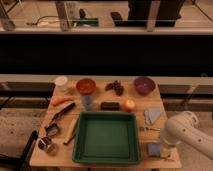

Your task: Wipe table surface with sponge

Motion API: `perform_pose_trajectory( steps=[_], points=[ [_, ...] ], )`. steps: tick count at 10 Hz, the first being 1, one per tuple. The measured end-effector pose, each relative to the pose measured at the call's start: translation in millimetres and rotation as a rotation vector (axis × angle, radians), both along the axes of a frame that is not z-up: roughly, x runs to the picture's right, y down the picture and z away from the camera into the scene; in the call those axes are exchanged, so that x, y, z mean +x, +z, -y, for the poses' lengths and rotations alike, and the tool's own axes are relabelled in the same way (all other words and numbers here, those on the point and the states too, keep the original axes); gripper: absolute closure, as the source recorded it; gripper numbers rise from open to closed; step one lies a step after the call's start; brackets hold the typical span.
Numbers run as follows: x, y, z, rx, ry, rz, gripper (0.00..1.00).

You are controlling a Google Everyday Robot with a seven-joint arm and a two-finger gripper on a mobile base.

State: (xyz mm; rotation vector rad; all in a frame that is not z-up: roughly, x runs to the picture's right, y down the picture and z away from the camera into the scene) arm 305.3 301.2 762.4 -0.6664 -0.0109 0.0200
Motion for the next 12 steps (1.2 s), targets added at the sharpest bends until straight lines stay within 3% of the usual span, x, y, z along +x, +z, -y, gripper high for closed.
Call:
perform_pose_trajectory(
  steps=[6,10,12],
  points=[
    [25.9,-9.3,-17.5,-0.029,0.011,-0.052,0.96],
    [50.6,-1.9,2.9,-0.014,0.031,-0.095,0.96],
    [45.3,7.0,13.9,-0.012,0.034,-0.087,0.96]
  ],
)
